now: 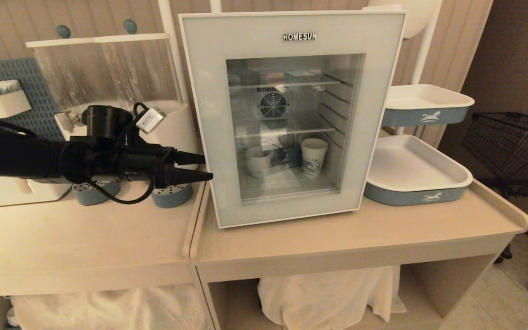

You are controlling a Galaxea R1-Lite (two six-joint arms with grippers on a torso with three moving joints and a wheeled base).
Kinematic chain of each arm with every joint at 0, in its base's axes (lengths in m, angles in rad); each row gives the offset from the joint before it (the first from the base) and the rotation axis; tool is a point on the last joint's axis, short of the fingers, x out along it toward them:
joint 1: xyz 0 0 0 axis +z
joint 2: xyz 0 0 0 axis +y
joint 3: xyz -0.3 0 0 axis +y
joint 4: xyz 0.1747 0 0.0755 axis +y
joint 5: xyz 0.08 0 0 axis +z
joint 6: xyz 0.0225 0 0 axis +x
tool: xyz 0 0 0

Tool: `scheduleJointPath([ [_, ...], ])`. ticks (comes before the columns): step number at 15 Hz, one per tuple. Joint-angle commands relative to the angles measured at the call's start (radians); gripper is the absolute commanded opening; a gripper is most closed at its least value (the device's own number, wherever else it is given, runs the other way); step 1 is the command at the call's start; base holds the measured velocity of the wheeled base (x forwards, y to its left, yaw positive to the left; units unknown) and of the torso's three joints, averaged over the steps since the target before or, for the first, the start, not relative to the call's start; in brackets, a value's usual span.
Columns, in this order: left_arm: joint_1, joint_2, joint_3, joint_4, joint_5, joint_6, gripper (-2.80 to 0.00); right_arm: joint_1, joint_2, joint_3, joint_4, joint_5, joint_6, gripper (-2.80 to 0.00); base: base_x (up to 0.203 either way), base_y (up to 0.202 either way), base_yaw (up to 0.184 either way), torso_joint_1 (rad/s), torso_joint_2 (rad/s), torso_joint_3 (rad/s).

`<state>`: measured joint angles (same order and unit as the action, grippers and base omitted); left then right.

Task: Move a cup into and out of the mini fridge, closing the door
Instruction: Open the freezer door

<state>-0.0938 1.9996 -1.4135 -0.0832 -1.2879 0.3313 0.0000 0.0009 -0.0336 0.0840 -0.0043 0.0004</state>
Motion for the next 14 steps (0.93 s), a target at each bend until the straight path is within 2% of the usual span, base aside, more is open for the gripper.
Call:
scheduleJointPath([
  [1,-0.004,-0.036,0.031,0.003,-0.017,0.000,0.00,0.000,0.001,-0.002,0.000,0.000,0.000,-2.80,0.000,0.000,0.000,0.000,0.00,0.000],
  [6,-0.013,-0.133,0.129,-0.002,-0.025,0.003,0.00,0.000,0.001,-0.001,0.000,0.000,0.000,-2.80,0.000,0.000,0.000,0.000,0.00,0.000],
  [11,-0.055,-0.212,0.205,-0.003,-0.025,0.012,0.00,0.000,0.001,-0.002,0.000,0.000,0.000,-2.80,0.000,0.000,0.000,0.000,0.00,0.000],
  [14,-0.141,-0.331,0.328,-0.003,-0.024,0.016,0.00,0.000,0.001,0.000,0.000,0.000,0.000,-2.80,0.000,0.000,0.000,0.000,0.00,0.000],
])
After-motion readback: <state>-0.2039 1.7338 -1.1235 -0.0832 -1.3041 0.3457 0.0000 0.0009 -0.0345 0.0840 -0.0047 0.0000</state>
